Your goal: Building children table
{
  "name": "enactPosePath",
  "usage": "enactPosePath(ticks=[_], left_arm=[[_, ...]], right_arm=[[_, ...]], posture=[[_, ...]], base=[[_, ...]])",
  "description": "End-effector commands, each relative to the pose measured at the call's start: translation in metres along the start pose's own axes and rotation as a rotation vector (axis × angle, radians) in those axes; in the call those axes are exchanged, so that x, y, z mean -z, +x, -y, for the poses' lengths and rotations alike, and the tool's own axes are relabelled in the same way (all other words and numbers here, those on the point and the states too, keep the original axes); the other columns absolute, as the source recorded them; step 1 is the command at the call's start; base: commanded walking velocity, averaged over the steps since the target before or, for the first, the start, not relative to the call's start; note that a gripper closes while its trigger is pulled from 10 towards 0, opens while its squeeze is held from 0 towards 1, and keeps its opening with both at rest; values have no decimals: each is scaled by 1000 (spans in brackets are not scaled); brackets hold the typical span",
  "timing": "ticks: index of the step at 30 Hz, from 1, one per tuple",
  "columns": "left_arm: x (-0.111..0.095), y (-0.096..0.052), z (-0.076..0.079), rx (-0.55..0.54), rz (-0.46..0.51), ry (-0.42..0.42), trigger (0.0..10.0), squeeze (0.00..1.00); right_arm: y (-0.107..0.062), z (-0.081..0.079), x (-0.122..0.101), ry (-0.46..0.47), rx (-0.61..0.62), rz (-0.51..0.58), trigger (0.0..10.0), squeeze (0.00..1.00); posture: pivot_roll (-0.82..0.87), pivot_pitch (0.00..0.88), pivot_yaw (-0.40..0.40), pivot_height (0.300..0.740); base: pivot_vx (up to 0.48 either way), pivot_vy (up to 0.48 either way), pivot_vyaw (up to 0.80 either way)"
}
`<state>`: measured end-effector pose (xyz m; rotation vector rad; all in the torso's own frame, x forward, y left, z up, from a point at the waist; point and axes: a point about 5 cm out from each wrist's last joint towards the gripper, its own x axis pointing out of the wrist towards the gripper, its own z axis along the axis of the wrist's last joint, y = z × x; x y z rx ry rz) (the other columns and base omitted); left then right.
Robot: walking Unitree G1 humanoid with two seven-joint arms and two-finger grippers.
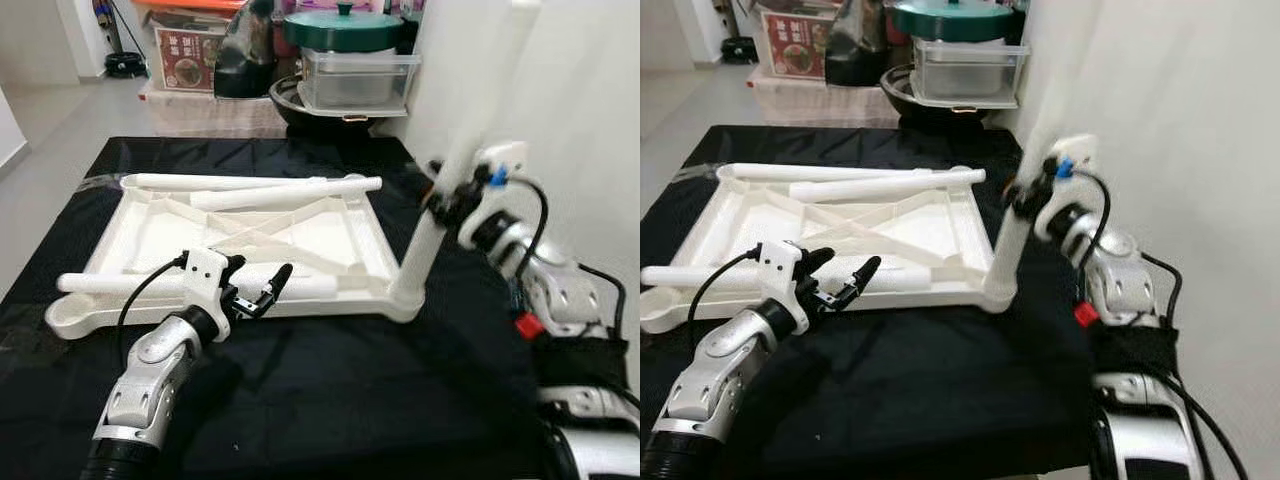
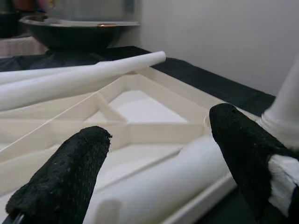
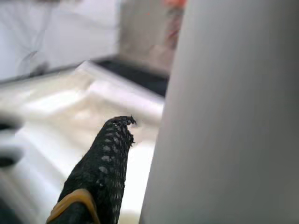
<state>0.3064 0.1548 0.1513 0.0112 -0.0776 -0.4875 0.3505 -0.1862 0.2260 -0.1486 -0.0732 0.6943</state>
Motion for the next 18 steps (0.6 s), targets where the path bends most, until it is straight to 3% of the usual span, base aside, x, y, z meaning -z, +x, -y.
enactPosePath(ticks=[1, 5, 6, 7, 9, 10, 12, 13, 14, 17, 18], left_arm=[[4, 0, 0, -3, -17, 8, 10000, 0], [5, -2, 1, -4, -20, 8, 10000, 0], [6, -2, 1, -2, -23, 8, 10000, 0], [6, -2, 2, 1, -24, 11, 10000, 0], [5, -1, 1, 2, -24, 15, 10000, 0], [5, -1, 1, 2, -24, 15, 10000, 0], [3, -1, -1, 0, -22, 16, 10000, 0], [4, -1, -1, -1, -22, 17, 10000, 0], [4, -1, -1, -1, -22, 17, 10000, 0], [4, -2, -1, -3, -24, 17, 10000, 0], [5, -2, 0, -3, -24, 15, 10000, 0]], right_arm=[[5, -11, 8, -22, -95, -48, 10000, 0], [4, -16, 14, -5, -145, -68, 10000, 0], [5, -16, 16, -7, -140, -67, 9137, 0], [8, -13, 20, 1, -95, -83, 0, 0], [11, -2, 27, 33, 35, -110, 0, 0], [11, -2, 27, 33, 35, -110, 0, 0], [12, 12, 29, 62, 198, -120, 0, 0], [10, 23, 28, 77, 344, -107, 0, 0], [10, 23, 28, 77, 344, -107, 0, 0], [3, 35, 32, 171, 660, -94, 0, 0], [3, 29, 35, 186, 716, -101, 0, 0]], posture=[[10, 0, -107, 740], [14, 0, -102, 740], [15, 0, -101, 740], [17, 0, -101, 740], [18, 0, -101, 740], [18, 0, -101, 740], [17, 0, -100, 740], [15, 0, -100, 740], [15, 0, -100, 740], [13, 0, -100, 740], [13, 0, -101, 740]], base=[[0, 0, 0], [0, 0, 0], [0, 0, 0], [0, 0, 0], [0, 0, 0], [0, 0, 0], [0, 0, 0], [0, 0, 0], [0, 0, 0], [0, 0, 0], [0, 0, 0]])
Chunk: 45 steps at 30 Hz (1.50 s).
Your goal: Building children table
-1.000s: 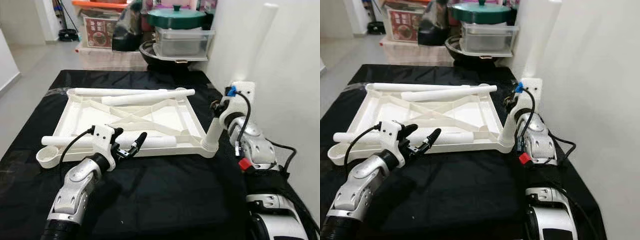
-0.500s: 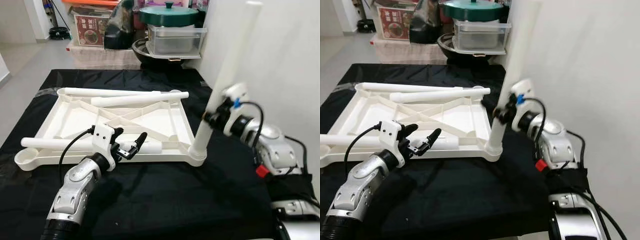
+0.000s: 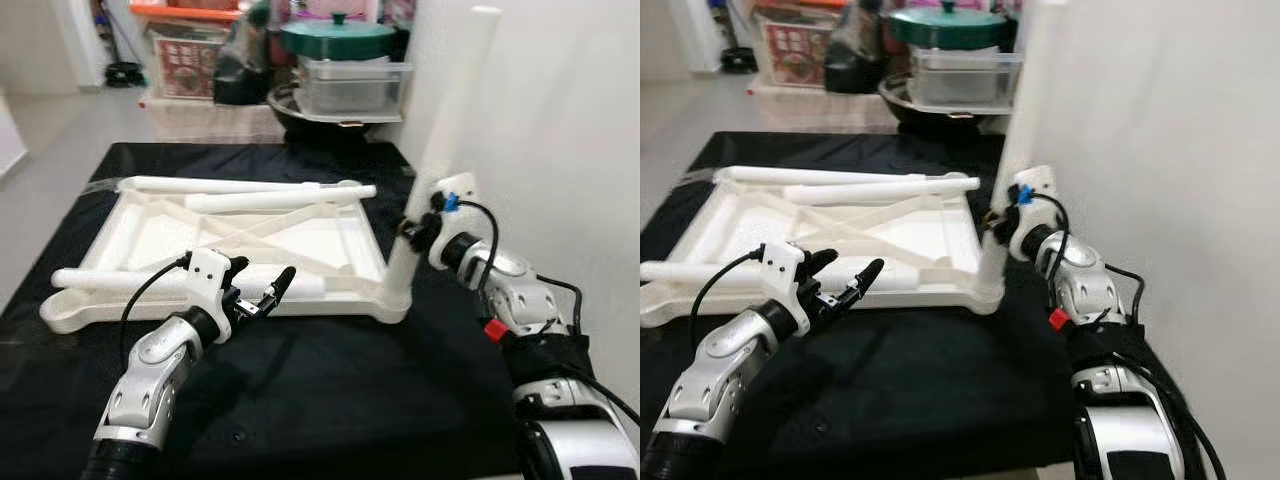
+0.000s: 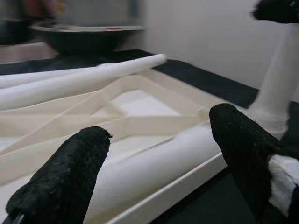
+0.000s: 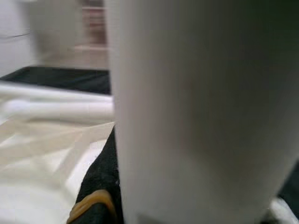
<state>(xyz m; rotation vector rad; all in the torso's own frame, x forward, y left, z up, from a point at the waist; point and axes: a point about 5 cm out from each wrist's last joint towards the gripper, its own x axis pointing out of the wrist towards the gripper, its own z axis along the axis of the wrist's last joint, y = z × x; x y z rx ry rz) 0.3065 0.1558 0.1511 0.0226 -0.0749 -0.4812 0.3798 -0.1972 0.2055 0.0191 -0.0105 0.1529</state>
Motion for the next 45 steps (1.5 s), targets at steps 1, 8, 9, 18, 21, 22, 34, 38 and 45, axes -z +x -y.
enactPosePath(ticks=[1, 8, 9, 18, 21, 22, 34, 38, 45], left_arm=[[4, -1, 1, 3, -19, 4, 10000, 0], [4, 0, 2, 10, -21, 4, 10000, 0], [4, 0, 1, 8, -22, 6, 10000, 0], [4, -1, 2, 8, -23, 1, 10000, 0], [5, -1, 2, 9, -23, -2, 10000, 0], [4, -1, 2, 10, -23, -2, 10000, 0], [4, 1, 1, 11, -22, 4, 10000, 0], [5, 0, 2, 10, -22, 5, 10000, 0], [5, -1, 0, 11, -25, 10, 10000, 0]], right_arm=[[-6, 12, 9, 10, 177, -45, 0, 0], [-7, -28, 20, 25, 145, -58, 10000, 0], [-6, -29, 19, 10, 137, -60, 10000, 0], [-1, -16, -9, 73, 86, 52, 10000, 0], [0, -15, -22, 77, -42, 90, 10000, 0], [-4, -21, -29, 41, -182, 111, 10000, 0], [-46, -55, -31, -199, -845, 75, 10000, 0], [-47, -58, -20, -217, -885, 34, 7529, 0], [-42, -55, -5, -173, -836, -30, 0, 0]], posture=[[13, 0, -101, 740], [15, 0, -98, 740], [15, 0, -98, 740], [9, 0, -93, 740], [10, 0, -91, 740], [9, 0, -88, 740], [14, 0, -95, 740], [22, 0, -96, 740], [18, 0, -91, 740]], base=[[0, 0, 0], [0, 0, 0], [0, 0, 0], [0, 0, 0], [0, 0, 0], [0, 0, 0], [0, 0, 0], [0, 0, 0], [0, 0, 0]])
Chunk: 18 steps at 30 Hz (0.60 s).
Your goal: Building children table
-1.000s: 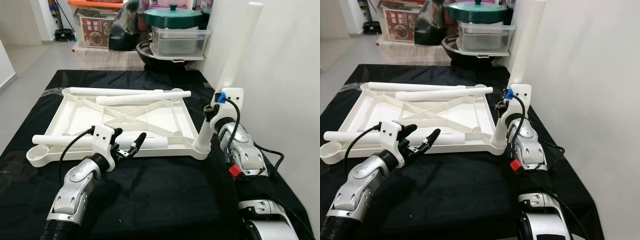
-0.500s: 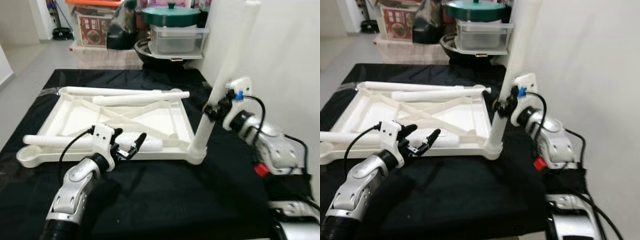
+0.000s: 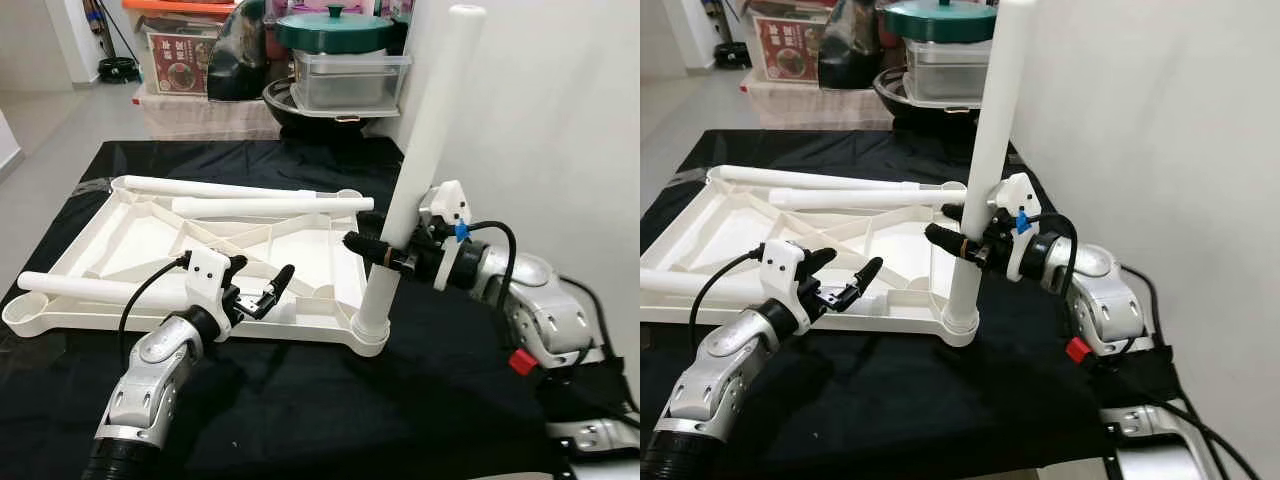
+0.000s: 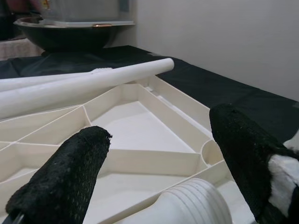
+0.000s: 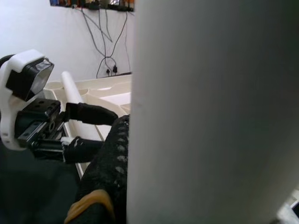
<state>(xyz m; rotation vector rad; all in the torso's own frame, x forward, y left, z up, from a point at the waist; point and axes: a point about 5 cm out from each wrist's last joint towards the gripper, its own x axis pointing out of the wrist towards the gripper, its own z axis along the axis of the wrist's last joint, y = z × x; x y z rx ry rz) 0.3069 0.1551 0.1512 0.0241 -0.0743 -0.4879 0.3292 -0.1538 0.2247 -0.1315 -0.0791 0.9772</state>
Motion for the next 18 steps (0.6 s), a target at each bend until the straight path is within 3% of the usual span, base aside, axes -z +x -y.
enactPosePath(ticks=[1, 2, 3, 4, 5, 6, 7, 8, 9, 11, 18], left_arm=[[5, -1, 0, 6, -24, 9, 10000, 0], [5, 0, 1, 8, -23, 10, 10000, 0], [5, 0, 1, 8, -23, 10, 10000, 0], [5, 0, 1, 9, -22, 8, 10000, 0], [5, 1, 2, 11, -22, 7, 10000, 0], [5, 1, 2, 11, -22, 7, 10000, 0], [5, 1, 2, 11, -22, 6, 10000, 0], [5, 1, 2, 12, -23, 6, 10000, 0], [5, 1, 2, 12, -23, 6, 10000, 0], [5, 1, 2, 10, -22, 6, 10000, 0], [4, 1, 1, 6, -19, 5, 10000, 0]], right_arm=[[3, 2, 19, 37, 51, -102, 0, 0], [3, 11, 25, 77, 162, -126, 0, 0], [3, 11, 25, 77, 162, -126, 0, 0], [1, 22, 31, 99, 305, -150, 0, 0], [-3, 34, 35, 75, 477, -194, 0, 0], [-3, 34, 35, 75, 477, -194, 0, 0], [-7, 42, 37, 50, 584, -222, 0, 0], [-14, 53, 36, 71, 753, -210, 0, 0], [-14, 53, 36, 71, 753, -210, 0, 0], [-20, 59, 39, 147, 937, -175, 0, 0], [-14, 50, 47, 188, 953, -181, 0, 0]], posture=[[14, 0, -89, 740], [12, 0, -88, 740], [12, 0, -88, 740], [9, 0, -87, 740], [9, 0, -85, 740], [9, 0, -85, 740], [8, 0, -85, 740], [8, 0, -86, 740], [8, 0, -86, 740], [13, 0, -91, 740], [20, 0, -93, 740]], base=[[0, 0, 0], [0, 0, 0], [0, 0, 0], [0, 0, 0], [0, 0, 0], [0, 0, 0], [0, 0, 0], [0, 0, 0], [0, 0, 0], [0, 0, 0], [0, 0, 0]])
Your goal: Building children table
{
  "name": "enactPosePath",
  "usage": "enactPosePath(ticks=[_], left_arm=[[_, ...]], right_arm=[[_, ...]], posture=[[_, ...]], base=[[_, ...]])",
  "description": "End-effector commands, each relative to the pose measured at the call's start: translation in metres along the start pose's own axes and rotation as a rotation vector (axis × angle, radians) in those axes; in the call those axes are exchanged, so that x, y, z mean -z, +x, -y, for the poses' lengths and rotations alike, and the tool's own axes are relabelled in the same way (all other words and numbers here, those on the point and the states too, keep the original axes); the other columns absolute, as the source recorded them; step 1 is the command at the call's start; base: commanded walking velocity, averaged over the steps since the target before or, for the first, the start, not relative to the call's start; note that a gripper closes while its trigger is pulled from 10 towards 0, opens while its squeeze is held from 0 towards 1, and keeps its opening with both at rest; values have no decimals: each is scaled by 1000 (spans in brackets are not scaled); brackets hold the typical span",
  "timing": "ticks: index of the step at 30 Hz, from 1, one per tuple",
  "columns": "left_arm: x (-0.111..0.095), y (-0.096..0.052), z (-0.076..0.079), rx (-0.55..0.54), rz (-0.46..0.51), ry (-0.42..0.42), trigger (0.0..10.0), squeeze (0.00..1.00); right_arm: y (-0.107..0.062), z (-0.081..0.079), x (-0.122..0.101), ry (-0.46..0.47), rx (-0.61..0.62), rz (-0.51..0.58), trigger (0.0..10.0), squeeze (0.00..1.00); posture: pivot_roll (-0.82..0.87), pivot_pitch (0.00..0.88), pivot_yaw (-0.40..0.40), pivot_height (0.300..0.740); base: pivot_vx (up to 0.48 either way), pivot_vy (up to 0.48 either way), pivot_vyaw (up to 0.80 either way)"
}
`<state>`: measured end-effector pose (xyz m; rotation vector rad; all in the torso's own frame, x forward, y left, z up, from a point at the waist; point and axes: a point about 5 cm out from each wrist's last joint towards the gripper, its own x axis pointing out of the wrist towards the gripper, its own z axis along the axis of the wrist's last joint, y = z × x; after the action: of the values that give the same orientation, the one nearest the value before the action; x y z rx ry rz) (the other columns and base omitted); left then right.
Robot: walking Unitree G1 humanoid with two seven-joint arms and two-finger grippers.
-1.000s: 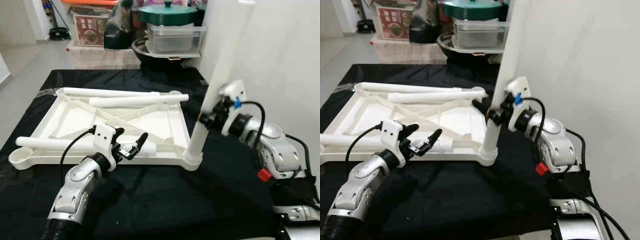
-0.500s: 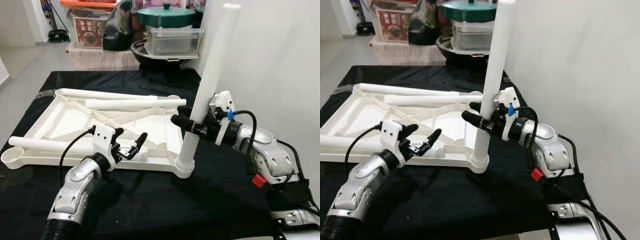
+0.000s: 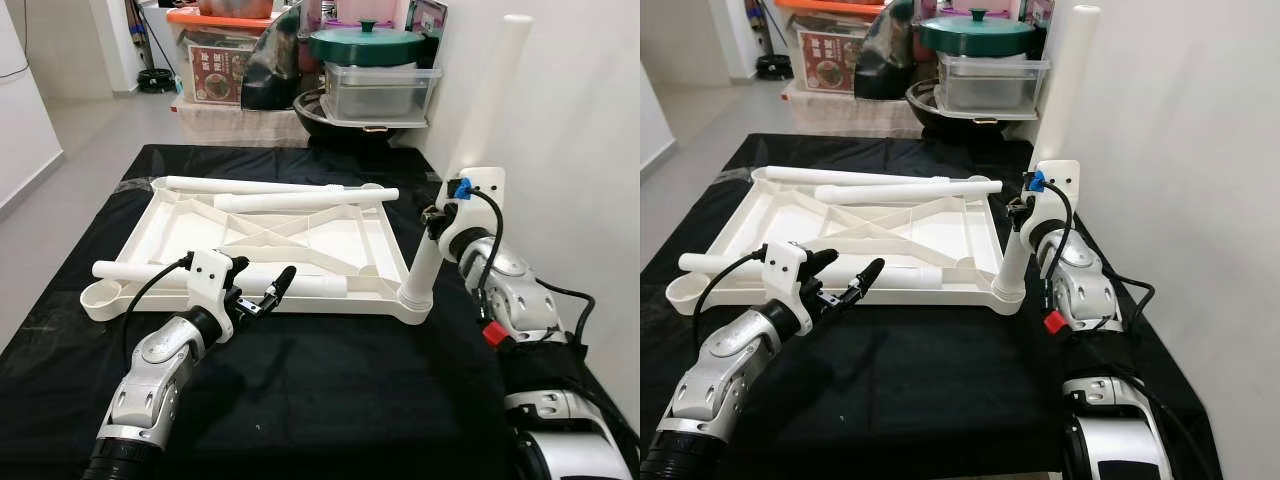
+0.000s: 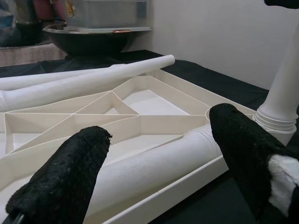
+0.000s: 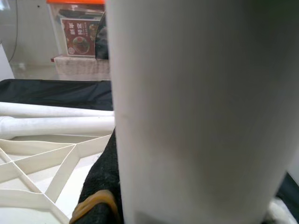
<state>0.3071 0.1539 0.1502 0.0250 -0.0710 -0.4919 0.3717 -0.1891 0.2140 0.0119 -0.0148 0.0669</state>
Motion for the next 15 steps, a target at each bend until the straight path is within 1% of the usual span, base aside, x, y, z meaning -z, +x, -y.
enactPosePath(ticks=[1, 2, 3, 4, 6, 7, 8, 9, 10, 11, 12, 13, 14, 15], left_arm=[[3, 0, 0, 1, -16, 7, 10000, 0], [3, 0, 0, 1, -16, 7, 10000, 0], [3, -1, 0, 1, -18, 6, 10000, 0], [4, -1, 0, 1, -19, 6, 10000, 0], [4, -1, 0, 1, -19, 6, 10000, 0], [4, -1, 0, 1, -19, 5, 10000, 0], [4, -1, 0, 1, -18, 4, 10000, 0], [4, -1, 0, 1, -18, 4, 10000, 0], [4, -1, 0, 1, -18, 3, 10000, 0], [4, 0, 0, 1, -17, 2, 10000, 0], [4, 0, 0, 1, -17, 2, 10000, 0], [4, 0, 0, 1, -17, 2, 10000, 0], [4, 0, 0, 1, -18, 1, 10000, 0], [4, 0, 0, 1, -18, 1, 10000, 0]], right_arm=[[-4, 4, 32, -6, 47, -152, 0, 0], [-4, 4, 32, -6, 47, -152, 0, 0], [-2, 0, 31, 0, 14, -156, 10000, 0], [0, -3, 29, 5, -5, -158, 10000, 0], [0, -3, 29, 5, -5, -158, 10000, 0], [1, -3, 24, 23, -19, -129, 10000, 635], [2, -1, 18, 42, -32, -100, 10000, 1000], [2, -1, 18, 42, -32, -100, 10000, 1000], [4, -1, 11, 55, -48, -72, 10000, 820], [5, -3, 4, 72, -95, -37, 10000, 0], [6, -6, -2, 87, -137, -10, 10000, 0], [6, -6, -2, 87, -137, -10, 10000, 0], [3, -14, -9, 121, -238, 22, 10000, 0], [3, -14, -9, 121, -238, 22, 10000, 0]], posture=[[19, 0, -92, 740], [19, 0, -92, 740], [16, 0, -92, 740], [16, 0, -92, 740], [16, 0, -92, 740], [16, 0, -93, 740], [16, 0, -93, 740], [16, 0, -93, 740], [14, 0, -94, 740], [14, 0, -94, 740], [14, 0, -94, 740], [14, 0, -94, 740], [13, 0, -93, 740], [13, 0, -93, 740]], base=[[0, 0, 0], [0, 0, 0], [0, 0, 0], [0, 0, 0], [0, 0, 0], [0, 0, 0], [0, 0, 0], [0, 0, 0], [0, 0, 0], [0, 0, 0], [0, 0, 0], [0, 0, 0], [0, 0, 0], [0, 0, 0]])
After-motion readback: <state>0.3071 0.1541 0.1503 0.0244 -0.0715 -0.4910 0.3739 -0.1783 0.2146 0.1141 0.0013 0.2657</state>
